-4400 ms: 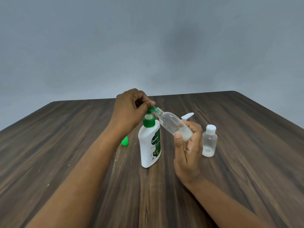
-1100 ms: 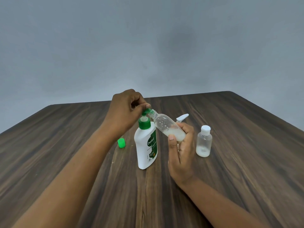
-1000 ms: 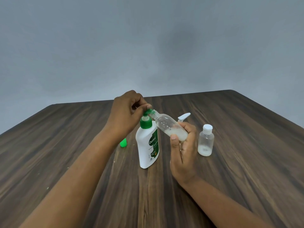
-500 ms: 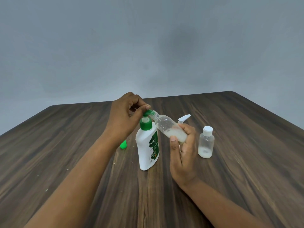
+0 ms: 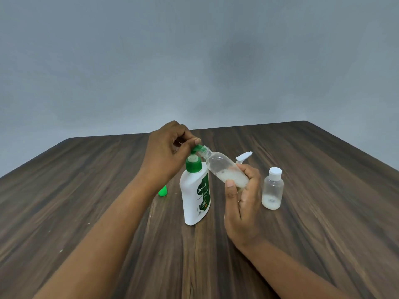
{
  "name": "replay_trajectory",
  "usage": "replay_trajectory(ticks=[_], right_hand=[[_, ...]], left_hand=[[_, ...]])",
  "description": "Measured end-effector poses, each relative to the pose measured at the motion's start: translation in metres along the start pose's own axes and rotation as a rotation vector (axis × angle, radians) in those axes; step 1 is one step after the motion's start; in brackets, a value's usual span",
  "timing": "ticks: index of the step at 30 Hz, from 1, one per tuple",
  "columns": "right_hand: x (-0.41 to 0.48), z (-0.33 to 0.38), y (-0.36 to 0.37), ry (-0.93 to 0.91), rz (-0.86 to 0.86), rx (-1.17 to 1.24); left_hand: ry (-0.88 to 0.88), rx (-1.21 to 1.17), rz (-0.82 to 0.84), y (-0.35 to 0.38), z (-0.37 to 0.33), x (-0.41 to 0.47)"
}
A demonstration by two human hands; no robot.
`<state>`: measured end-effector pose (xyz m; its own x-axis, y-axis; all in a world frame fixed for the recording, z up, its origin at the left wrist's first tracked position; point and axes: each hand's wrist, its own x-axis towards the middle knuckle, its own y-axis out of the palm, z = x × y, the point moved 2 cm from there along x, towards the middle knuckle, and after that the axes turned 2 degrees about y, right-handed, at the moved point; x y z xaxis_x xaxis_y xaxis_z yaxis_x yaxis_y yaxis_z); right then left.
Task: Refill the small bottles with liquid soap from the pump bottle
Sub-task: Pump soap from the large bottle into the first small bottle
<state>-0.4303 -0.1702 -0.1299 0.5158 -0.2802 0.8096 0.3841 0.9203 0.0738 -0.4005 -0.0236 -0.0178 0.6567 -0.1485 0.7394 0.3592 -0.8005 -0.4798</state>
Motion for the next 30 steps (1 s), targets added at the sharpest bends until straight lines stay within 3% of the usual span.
replay_trajectory(ticks=[10, 19, 24, 30], right_hand=[[-0.002, -0.003, 0.000, 0.016, -0.023, 0.018], [0.000, 0.001, 0.001, -0.008, 0.000, -0.015], [-0.002, 0.000, 0.000, 0.006, -0.023, 0.011], [-0.001, 0.000, 0.001, 0.017, -0.033, 0.034]], left_hand=[[0.001, -0.102, -0.025, 0.008, 0.009, -0.014], [0.033, 0.047, 0.057, -0.004, -0.001, 0.006], [0.019, -0.089, -0.018, 0.007, 0.008, -0.011], [0.019, -0.068, -0.025, 0.006, 0.006, -0.010]])
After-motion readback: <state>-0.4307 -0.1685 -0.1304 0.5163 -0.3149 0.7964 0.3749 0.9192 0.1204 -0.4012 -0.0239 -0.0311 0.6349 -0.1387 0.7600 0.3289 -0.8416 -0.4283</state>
